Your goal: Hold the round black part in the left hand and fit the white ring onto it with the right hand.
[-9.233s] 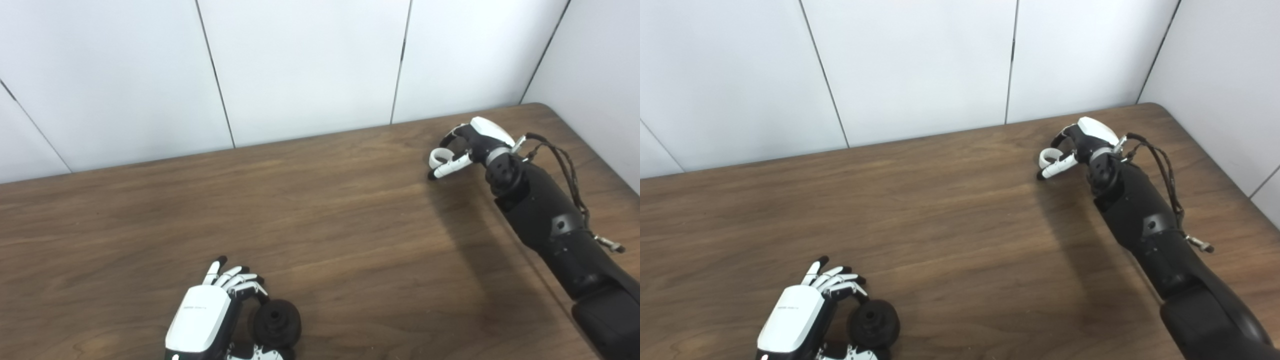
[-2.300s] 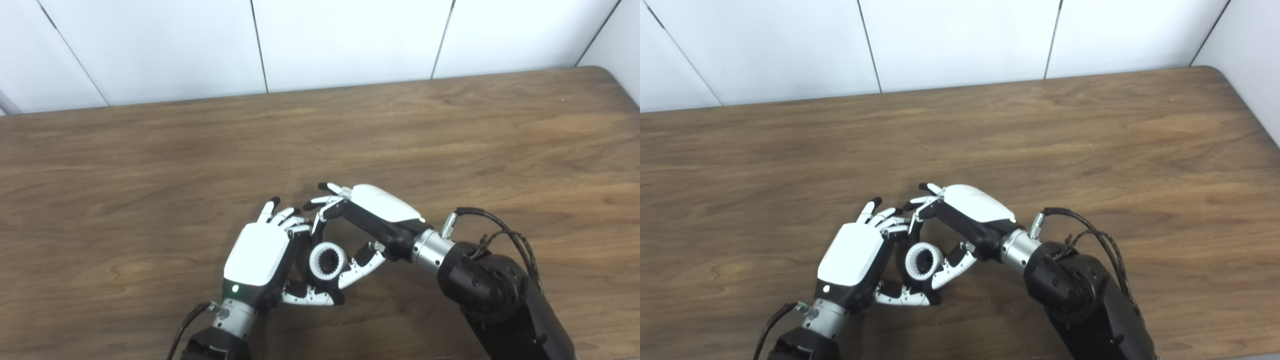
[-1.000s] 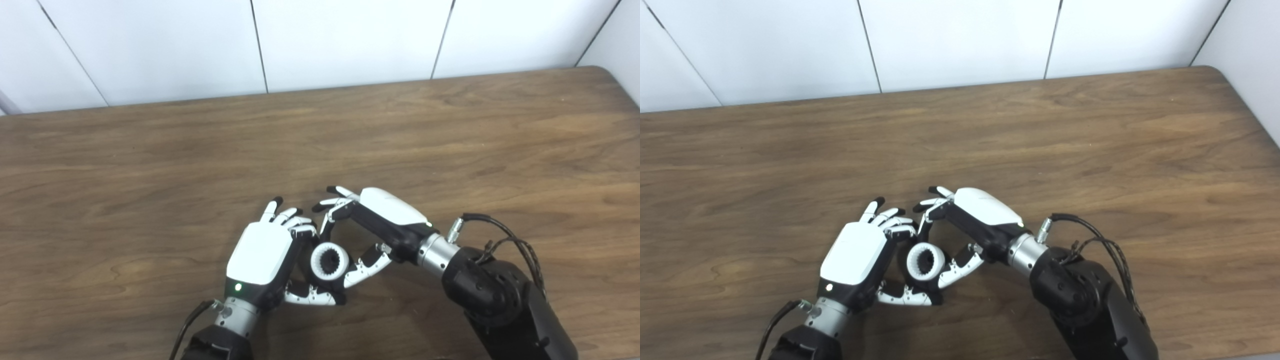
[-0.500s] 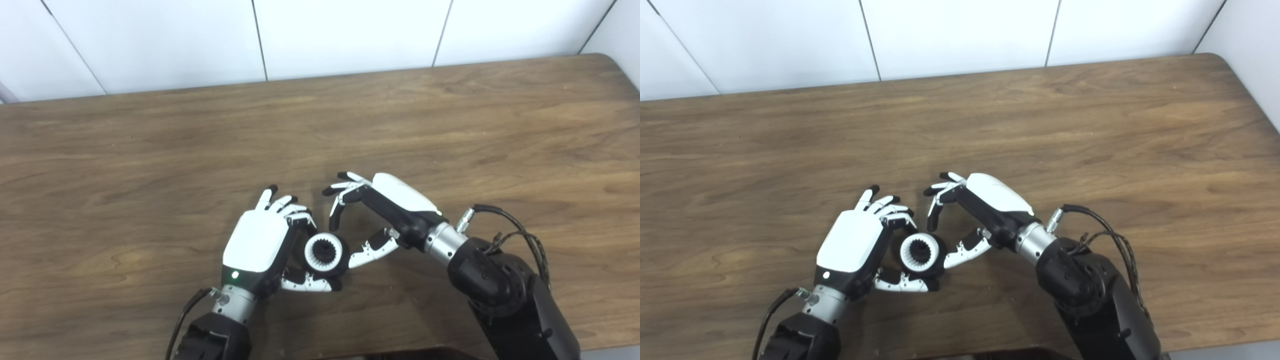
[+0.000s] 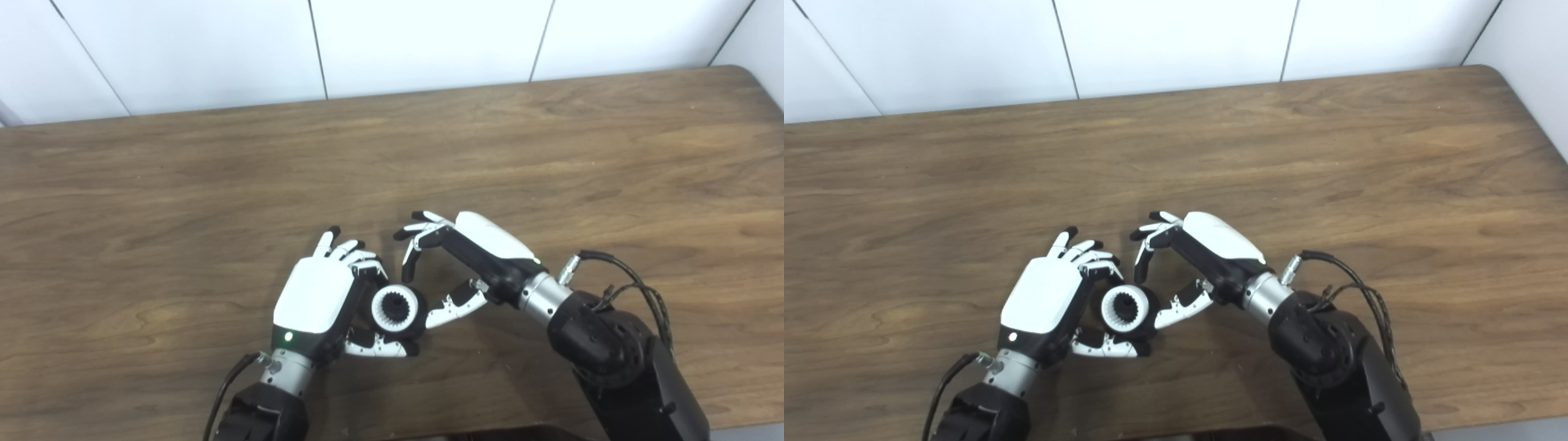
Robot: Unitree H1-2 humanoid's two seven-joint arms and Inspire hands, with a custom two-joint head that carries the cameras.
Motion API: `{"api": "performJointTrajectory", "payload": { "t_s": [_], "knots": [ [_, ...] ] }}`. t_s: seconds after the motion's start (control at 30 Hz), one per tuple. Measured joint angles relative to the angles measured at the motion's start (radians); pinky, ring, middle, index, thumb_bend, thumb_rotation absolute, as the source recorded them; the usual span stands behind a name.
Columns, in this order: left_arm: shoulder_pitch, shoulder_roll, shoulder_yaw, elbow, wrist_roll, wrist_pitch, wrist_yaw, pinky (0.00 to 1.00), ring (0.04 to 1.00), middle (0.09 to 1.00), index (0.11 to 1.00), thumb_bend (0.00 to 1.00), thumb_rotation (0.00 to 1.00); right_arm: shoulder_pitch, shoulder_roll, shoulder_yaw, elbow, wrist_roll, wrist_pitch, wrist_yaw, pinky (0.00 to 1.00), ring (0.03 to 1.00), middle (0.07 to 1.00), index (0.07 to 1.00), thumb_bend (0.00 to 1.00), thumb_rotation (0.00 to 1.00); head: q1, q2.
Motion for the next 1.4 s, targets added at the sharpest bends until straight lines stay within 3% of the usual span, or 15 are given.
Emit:
{"api": "performJointTrajectory", "payload": {
  "t_s": [0.53,0.6,0.7,0.87,0.9,0.93,0.97,1.17,1.4],
  "knots": [
    [0.000,0.000,0.004,0.000,-0.001,0.002,-0.004,1.00,0.880,0.760,0.494,0.52,0.07,-0.006,-0.004,-0.025,-0.004,-0.001,0.047,0.000,0.86,0.960,0.840,0.488,0.53,0.14,-0.008,-0.011],
    [0.000,0.000,0.004,0.000,0.001,0.004,-0.017,1.00,0.891,0.774,0.641,0.81,0.18,-0.010,-0.005,-0.033,-0.005,0.000,0.050,-0.001,0.86,0.963,0.842,0.489,0.53,0.15,-0.008,-0.011],
    [0.000,-0.002,0.003,-0.012,0.003,0.010,-0.041,1.00,0.905,0.799,0.768,0.92,0.28,-0.010,-0.005,-0.047,-0.005,0.004,0.051,-0.007,0.83,0.957,0.840,0.489,0.52,0.15,-0.009,-0.012],
    [-0.003,-0.003,0.005,-0.022,0.009,0.017,-0.054,1.00,0.921,0.871,0.921,1.00,0.33,-0.007,-0.007,-0.056,-0.005,0.010,0.051,-0.018,0.81,0.959,0.842,0.490,0.52,0.16,-0.009,-0.012],
    [-0.003,-0.003,0.006,-0.022,0.009,0.017,-0.054,1.00,0.925,0.885,0.941,1.00,0.33,-0.005,-0.008,-0.057,-0.005,0.012,0.051,-0.020,0.81,0.956,0.840,0.527,0.72,0.22,-0.011,-0.014],
    [-0.003,-0.002,0.007,-0.022,0.010,0.017,-0.054,1.00,0.931,0.905,0.965,1.00,0.34,-0.003,-0.007,-0.059,-0.005,0.014,0.051,-0.021,0.80,0.957,0.841,0.552,0.85,0.27,-0.009,-0.014],
    [-0.003,-0.002,0.008,-0.022,0.010,0.019,-0.058,1.00,0.937,0.917,0.979,1.00,0.33,-0.001,-0.007,-0.059,-0.005,0.015,0.051,-0.022,0.80,0.958,0.841,0.564,0.91,0.29,-0.009,-0.014],
    [-0.003,-0.003,0.020,-0.026,0.000,0.029,-0.081,1.00,0.974,0.973,1.000,1.00,0.35,0.001,-0.006,-0.061,-0.005,0.020,0.051,-0.028,0.81,0.960,0.844,0.582,0.96,0.30,-0.005,-0.015],
    [-0.008,-0.002,0.075,-0.100,-0.059,0.083,-0.207,1.00,0.980,0.994,1.000,1.00,0.38,-0.001,-0.006,-0.067,-0.004,0.021,0.051,-0.050,0.81,0.951,0.845,0.593,0.97,0.33,0.009,-0.026]
  ]
}}
